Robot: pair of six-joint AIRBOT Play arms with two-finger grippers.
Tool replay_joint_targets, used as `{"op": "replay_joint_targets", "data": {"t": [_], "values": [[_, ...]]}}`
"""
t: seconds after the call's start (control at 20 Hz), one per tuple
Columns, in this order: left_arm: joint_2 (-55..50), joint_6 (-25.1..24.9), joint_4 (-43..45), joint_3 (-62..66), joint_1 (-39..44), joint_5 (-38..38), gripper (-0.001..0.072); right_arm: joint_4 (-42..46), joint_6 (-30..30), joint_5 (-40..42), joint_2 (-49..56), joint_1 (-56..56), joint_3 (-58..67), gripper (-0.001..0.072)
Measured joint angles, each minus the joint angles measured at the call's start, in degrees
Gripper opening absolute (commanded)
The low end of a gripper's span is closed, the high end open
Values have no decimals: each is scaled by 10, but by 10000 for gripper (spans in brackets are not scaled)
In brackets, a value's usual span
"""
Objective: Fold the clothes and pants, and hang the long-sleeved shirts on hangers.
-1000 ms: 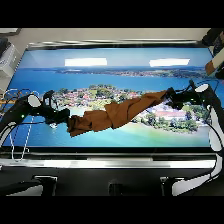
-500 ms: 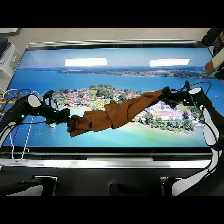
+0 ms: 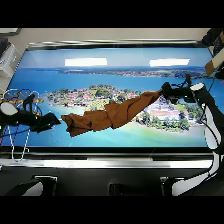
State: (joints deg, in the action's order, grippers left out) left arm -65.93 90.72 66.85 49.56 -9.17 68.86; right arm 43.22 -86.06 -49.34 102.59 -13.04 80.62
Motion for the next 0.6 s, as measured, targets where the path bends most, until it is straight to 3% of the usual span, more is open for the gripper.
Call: {"op": "replay_joint_targets", "data": {"t": [0.25,0.6], "values": [[93,-78,-125,-174,-47,-39,609,-1,2,-30,-9,0,0,32],[83,-162,-247,-258,-35,-134,605,-6,-4,-69,-24,0,0,32]]}}
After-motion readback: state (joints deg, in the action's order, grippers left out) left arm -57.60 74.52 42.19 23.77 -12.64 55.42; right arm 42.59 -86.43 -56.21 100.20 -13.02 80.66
